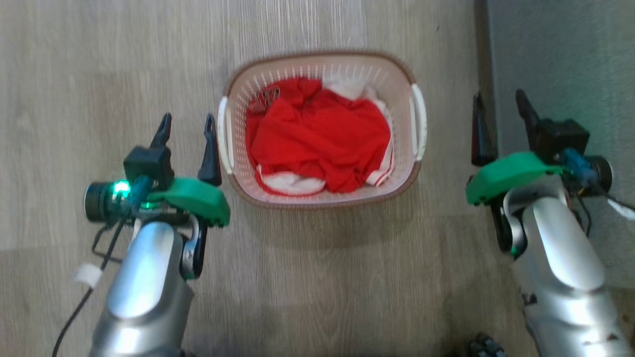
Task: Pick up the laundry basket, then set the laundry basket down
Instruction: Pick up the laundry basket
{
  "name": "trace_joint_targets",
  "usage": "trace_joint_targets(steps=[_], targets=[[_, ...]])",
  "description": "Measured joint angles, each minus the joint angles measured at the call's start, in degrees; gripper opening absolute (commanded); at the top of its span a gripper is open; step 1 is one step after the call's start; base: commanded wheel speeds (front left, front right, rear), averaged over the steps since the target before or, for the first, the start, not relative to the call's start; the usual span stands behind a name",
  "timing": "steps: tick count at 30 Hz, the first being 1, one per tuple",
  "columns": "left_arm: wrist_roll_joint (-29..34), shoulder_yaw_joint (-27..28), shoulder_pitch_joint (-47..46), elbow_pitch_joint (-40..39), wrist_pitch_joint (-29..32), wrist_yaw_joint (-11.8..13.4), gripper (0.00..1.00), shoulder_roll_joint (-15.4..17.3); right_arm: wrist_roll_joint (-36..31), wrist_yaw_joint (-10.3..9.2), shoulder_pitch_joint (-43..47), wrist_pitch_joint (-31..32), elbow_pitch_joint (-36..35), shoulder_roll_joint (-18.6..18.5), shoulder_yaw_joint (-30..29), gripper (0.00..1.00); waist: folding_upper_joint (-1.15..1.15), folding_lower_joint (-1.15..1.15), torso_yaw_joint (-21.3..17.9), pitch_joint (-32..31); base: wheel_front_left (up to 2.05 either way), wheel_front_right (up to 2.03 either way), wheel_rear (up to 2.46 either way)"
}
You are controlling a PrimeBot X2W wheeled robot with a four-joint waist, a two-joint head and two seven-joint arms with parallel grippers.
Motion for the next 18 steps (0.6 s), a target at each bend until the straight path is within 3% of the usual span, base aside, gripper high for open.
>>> trace_joint_targets(steps=[18], targets=[[-5.3,-6.1,-15.7,14.2,0.0,-0.3,1.00,-0.5,-1.5,0.00,-12.4,-0.1,8.5,-0.8,1.1,1.00,0.00,-0.01,1.3,16.4,0.00,0.00,0.00]])
